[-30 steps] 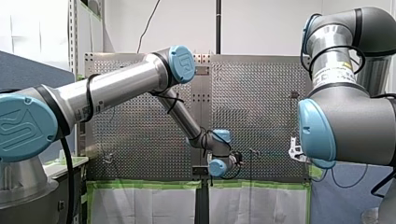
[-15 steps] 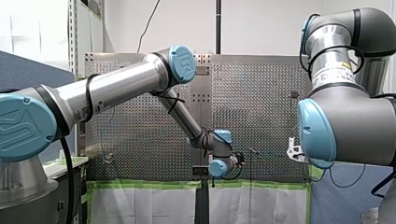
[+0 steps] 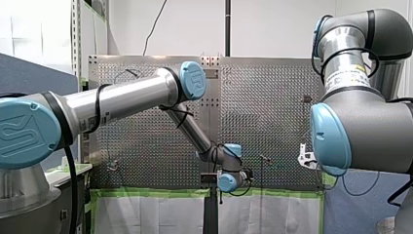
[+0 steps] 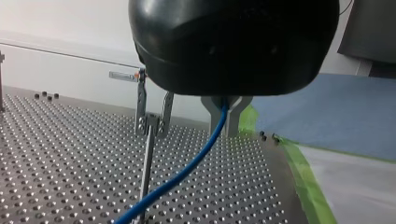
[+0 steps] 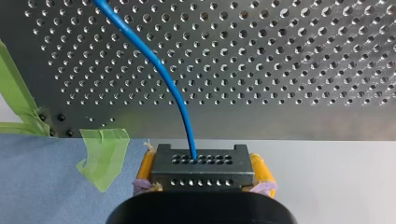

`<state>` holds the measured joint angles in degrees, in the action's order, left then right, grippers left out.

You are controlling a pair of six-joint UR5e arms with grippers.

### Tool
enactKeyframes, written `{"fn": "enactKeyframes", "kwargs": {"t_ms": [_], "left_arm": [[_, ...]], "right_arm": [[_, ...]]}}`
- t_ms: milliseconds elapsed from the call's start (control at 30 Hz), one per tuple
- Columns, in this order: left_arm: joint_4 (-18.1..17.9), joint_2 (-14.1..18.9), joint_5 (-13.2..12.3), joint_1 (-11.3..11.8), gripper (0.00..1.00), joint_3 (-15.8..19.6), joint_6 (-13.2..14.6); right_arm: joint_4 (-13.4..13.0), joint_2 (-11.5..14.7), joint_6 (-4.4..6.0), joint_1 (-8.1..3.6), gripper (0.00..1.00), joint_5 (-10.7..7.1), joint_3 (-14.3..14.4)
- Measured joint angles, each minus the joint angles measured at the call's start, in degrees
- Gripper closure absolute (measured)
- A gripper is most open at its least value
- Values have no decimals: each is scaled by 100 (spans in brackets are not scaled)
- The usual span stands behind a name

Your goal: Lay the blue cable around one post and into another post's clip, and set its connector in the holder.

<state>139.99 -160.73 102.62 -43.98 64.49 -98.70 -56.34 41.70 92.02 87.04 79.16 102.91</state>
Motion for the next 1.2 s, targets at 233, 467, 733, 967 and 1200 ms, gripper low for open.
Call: {"fn": "enactKeyframes", "kwargs": {"t_ms": [233, 467, 733, 967, 1200], "left_arm": [[10, 1, -7, 36, 99, -106, 46], [9, 3, -26, 44, 99, -186, 66], [3, 2, -214, 76, 99, -246, -59], [-2, -3, -236, 111, 99, -306, -86], [-30, -7, -229, 127, 99, -315, -80]], "right_arm": [[1, -17, -5, -8, 100, 1, -22], [7, -31, -3, -14, 100, 4, -44], [19, -54, -9, -29, 100, 22, -77], [32, -74, -14, -25, 100, 31, -124], [34, -89, -13, -23, 100, 52, -168]]}}
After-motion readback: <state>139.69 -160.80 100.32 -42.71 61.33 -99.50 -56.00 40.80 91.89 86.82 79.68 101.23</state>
